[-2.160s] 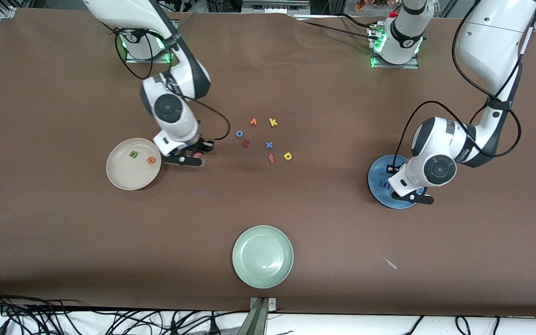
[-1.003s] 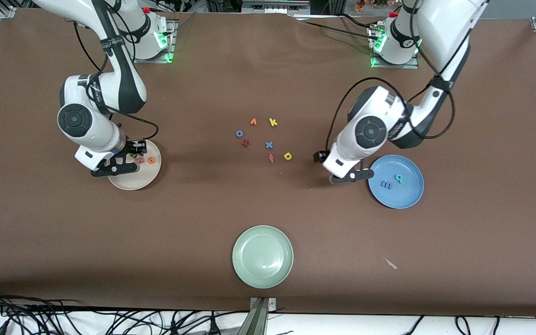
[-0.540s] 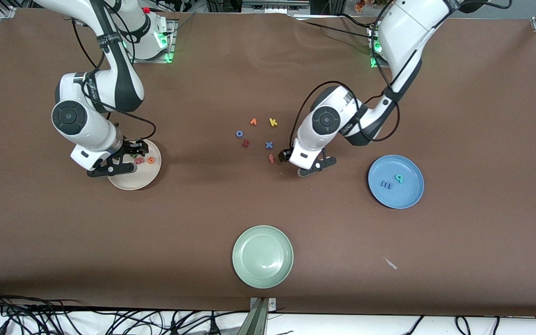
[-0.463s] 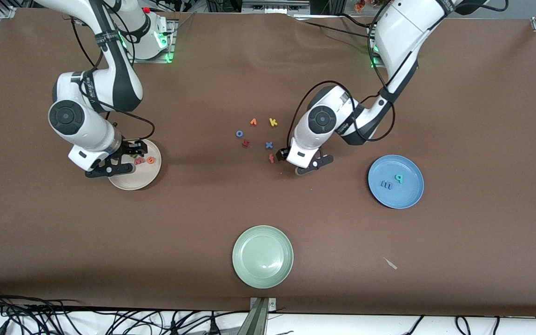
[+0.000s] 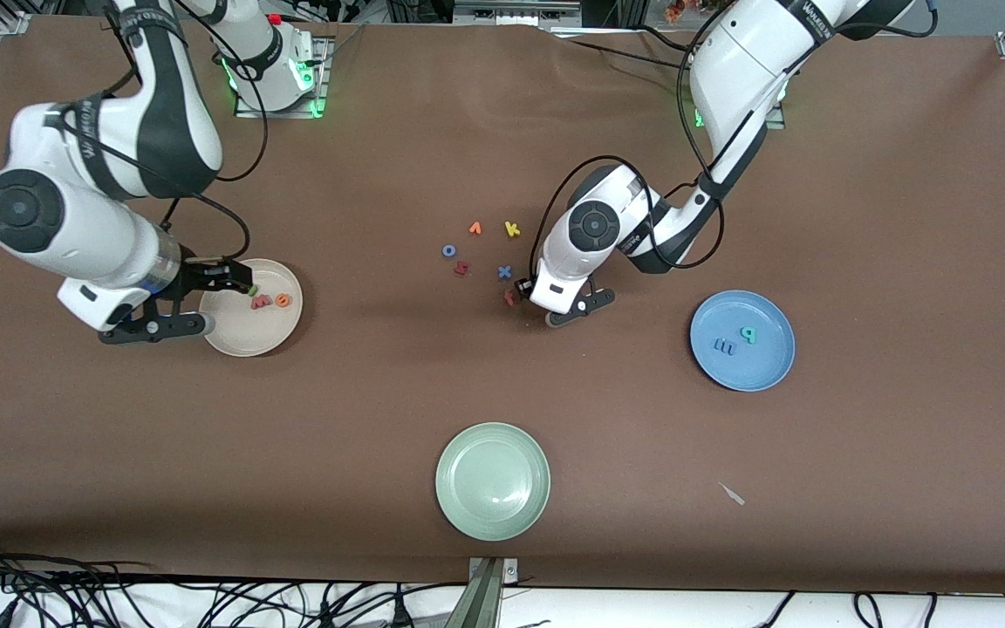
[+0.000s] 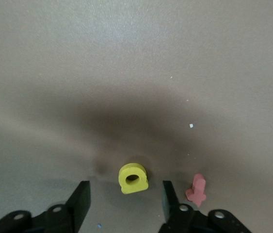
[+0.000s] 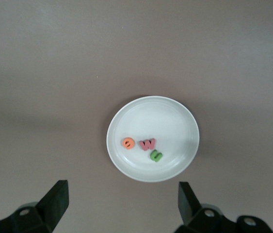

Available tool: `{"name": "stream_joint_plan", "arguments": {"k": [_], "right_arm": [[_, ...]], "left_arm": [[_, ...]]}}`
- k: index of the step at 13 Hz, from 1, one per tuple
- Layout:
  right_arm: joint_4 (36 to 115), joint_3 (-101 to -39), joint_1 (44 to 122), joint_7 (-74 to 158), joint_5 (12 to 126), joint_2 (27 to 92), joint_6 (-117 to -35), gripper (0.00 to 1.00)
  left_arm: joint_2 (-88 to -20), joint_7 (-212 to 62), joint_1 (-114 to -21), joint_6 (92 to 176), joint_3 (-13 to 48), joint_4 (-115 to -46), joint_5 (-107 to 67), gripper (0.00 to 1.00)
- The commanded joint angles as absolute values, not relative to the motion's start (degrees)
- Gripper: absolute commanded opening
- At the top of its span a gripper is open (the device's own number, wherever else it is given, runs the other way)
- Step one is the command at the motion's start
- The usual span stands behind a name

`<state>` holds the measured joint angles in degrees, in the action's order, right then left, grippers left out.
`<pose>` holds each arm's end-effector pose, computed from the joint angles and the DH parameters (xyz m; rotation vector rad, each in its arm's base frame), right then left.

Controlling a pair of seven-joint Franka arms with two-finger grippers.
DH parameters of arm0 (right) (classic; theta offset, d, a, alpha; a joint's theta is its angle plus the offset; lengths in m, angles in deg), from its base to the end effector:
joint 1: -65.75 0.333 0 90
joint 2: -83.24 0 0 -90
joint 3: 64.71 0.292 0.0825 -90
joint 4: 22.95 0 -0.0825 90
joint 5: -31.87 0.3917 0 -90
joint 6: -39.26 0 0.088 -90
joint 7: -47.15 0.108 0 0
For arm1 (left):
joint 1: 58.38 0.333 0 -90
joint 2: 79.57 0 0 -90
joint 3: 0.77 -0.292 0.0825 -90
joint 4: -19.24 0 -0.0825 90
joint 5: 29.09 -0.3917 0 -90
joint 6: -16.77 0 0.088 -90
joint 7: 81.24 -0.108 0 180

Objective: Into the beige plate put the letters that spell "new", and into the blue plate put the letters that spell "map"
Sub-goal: 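Place the pink letter on the white plate while the left gripper reaches the yellow letter, then grasp the yellow letter with the left gripper while the right gripper retracts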

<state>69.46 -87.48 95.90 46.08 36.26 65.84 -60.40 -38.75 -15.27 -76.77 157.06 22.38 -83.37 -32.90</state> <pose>0.6192 0.1083 0.4229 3.0748 0.2098 -0.2322 0.4901 -0.4191 0.1545 2.9186 0.6902 -0.2616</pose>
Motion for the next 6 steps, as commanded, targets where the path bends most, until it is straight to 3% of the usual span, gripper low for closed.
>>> {"name": "stream_joint_plan", "arguments": {"k": [1,4,6], "right_arm": [[61.79,-87.56,93.88,45.48,37.76,63.46,-54.97,1.0],[56.52,-89.05,93.35,43.56,37.84,63.91,-50.93,1.0],[56.16,-88.88,93.44,36.21,37.5,64.34,-50.74,1.0]], "left_arm": [[-37.91,-15.15,-77.28,157.66,21.91,-82.54,-32.34,0.66],[-37.56,-15.15,-77.8,157.66,21.82,-82.54,-32.51,0.36],[-37.12,-15.15,-78.07,157.75,21.73,-82.37,-32.51,0.25]]}}
